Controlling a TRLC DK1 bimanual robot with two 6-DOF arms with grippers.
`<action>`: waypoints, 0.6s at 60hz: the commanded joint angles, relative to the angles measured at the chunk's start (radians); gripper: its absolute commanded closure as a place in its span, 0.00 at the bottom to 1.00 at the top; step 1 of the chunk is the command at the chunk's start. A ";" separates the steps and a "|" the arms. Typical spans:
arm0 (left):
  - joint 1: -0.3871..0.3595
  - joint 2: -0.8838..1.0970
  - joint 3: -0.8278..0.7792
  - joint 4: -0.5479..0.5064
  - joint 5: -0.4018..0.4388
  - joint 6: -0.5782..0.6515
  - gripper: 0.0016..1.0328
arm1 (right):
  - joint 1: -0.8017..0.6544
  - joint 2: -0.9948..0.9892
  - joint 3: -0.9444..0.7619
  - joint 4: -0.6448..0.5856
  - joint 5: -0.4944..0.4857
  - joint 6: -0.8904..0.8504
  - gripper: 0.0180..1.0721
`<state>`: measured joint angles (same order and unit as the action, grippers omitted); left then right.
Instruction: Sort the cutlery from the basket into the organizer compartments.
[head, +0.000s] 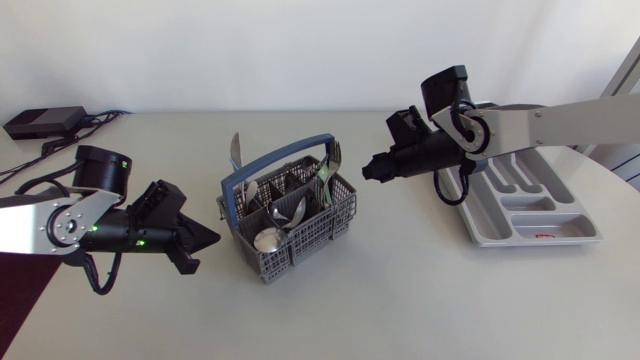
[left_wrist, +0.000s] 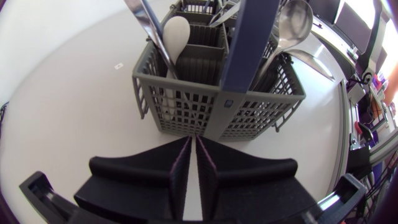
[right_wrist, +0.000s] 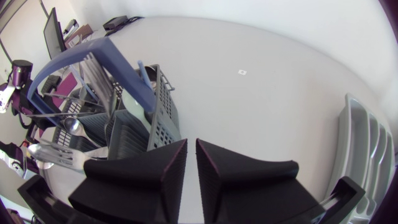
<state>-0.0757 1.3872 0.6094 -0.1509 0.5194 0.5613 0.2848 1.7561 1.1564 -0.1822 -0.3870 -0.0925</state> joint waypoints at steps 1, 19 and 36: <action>-0.032 0.053 0.043 0.030 0.011 -0.006 0.97 | -0.009 0.075 0.042 -0.017 -0.038 0.034 0.92; -0.098 0.167 0.128 0.143 0.005 -0.112 0.97 | -0.001 0.071 0.014 -0.026 -0.217 0.039 0.92; -0.111 0.274 0.225 0.159 -0.001 -0.123 0.96 | 0.022 -0.052 -0.118 -0.053 -0.242 0.028 0.92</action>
<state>-0.1623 1.6066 0.7757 -0.0235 0.5083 0.4633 0.2665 1.7618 1.1004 -0.2138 -0.5789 -0.0742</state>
